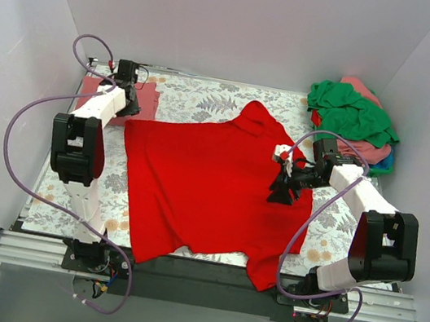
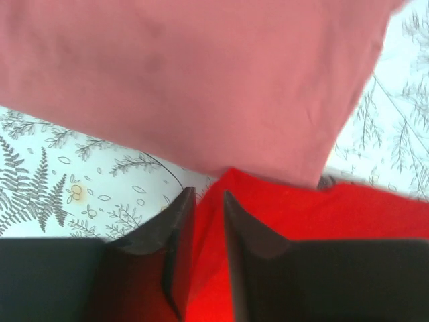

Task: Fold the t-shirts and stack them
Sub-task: Flatten the tshirt out

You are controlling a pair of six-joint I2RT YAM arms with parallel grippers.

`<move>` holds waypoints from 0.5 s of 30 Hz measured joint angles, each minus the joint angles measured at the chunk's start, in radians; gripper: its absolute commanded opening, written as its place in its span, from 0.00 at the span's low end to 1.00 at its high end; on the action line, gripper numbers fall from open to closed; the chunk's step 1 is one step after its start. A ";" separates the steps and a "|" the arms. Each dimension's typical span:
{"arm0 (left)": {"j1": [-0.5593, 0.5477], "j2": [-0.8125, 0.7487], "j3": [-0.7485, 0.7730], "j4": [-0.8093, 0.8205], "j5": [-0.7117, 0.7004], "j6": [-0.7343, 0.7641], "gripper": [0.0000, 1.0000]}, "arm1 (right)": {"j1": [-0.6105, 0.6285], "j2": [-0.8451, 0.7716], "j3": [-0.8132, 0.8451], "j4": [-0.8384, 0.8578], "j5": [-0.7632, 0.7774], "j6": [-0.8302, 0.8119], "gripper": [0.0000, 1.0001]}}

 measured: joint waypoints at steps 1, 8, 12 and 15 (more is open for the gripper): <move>0.012 0.003 0.013 -0.004 -0.002 -0.003 0.36 | 0.000 0.000 0.000 0.000 0.000 0.000 0.53; 0.031 0.000 0.045 -0.011 -0.014 -0.015 0.43 | 0.000 0.000 -0.002 0.000 0.000 0.000 0.53; 0.031 -0.073 -0.018 0.018 0.051 -0.014 0.43 | 0.000 0.000 -0.002 0.000 0.001 0.000 0.53; 0.031 -0.208 -0.137 0.048 0.136 -0.016 0.43 | -0.001 0.000 -0.002 0.000 0.005 -0.001 0.53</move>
